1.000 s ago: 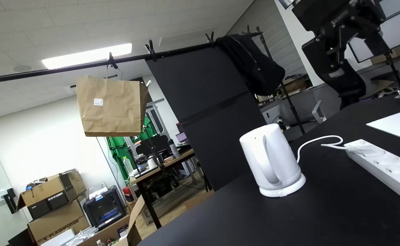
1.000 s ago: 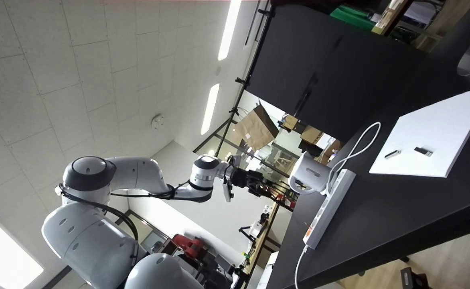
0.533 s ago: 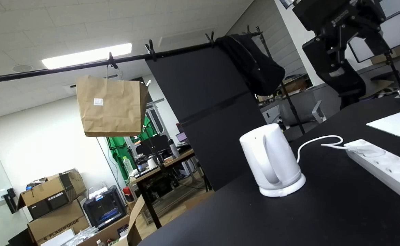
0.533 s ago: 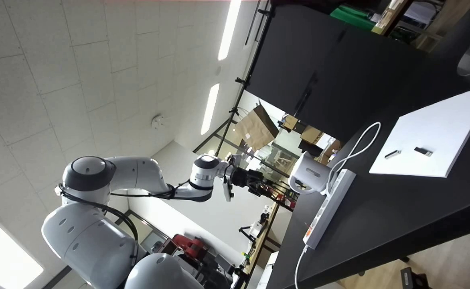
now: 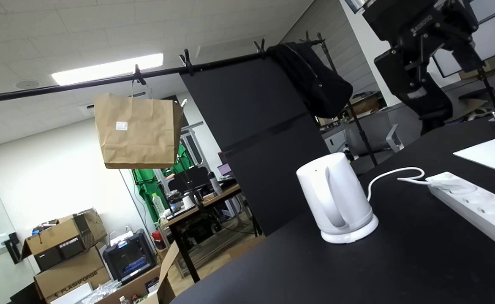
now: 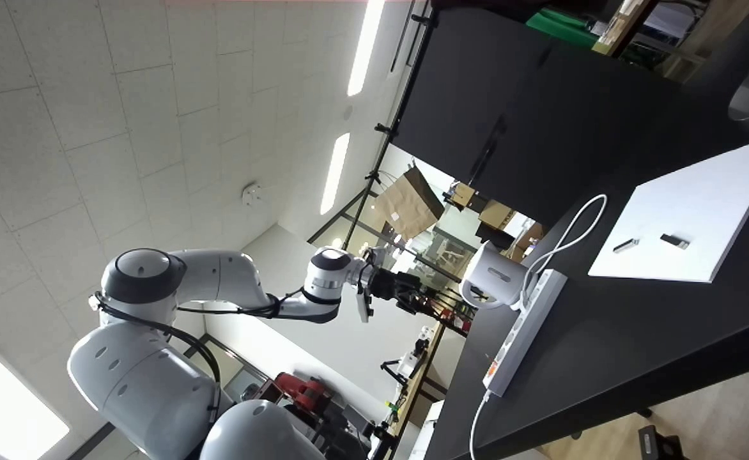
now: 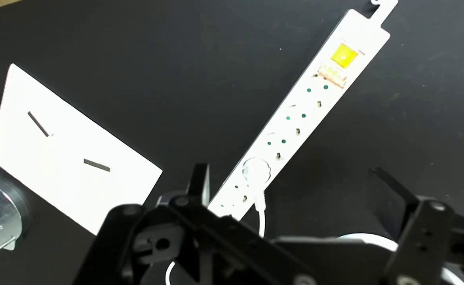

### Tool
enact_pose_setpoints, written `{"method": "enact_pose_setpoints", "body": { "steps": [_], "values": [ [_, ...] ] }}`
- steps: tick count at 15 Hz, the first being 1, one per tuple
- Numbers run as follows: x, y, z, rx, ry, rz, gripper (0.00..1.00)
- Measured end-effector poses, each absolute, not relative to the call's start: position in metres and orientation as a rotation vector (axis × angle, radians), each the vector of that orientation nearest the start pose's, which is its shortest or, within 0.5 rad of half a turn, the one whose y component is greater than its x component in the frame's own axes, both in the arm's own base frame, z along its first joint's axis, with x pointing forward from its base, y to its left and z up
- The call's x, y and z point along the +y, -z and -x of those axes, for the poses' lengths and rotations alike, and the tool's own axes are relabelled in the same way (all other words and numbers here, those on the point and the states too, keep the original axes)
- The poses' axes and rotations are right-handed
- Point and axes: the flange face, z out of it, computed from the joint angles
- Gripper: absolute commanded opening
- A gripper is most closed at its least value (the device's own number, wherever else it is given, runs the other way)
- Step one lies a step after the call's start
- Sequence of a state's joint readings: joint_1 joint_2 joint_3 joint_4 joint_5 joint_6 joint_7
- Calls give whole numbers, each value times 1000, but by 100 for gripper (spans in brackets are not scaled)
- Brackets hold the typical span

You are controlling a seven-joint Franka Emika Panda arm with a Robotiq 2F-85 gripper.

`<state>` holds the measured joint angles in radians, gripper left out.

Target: Flick the switch on the extension cord

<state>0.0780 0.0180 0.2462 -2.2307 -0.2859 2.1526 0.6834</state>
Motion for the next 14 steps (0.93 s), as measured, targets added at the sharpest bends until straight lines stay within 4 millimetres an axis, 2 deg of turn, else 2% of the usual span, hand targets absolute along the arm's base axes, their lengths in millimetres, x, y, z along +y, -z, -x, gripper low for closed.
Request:
{"method": "enact_pose_setpoints", "body": {
  "steps": [1,2,3,8,13,14],
  "values": [
    [156,-355,-493,325,51,3366,100],
    [158,-352,-490,329,53,3364,75],
    [161,-349,-488,331,54,3363,74],
    [170,-324,-473,322,17,3346,37],
    [170,-298,-467,369,-30,3285,5],
    [170,-293,-467,384,-37,3271,1]
  ]
}}
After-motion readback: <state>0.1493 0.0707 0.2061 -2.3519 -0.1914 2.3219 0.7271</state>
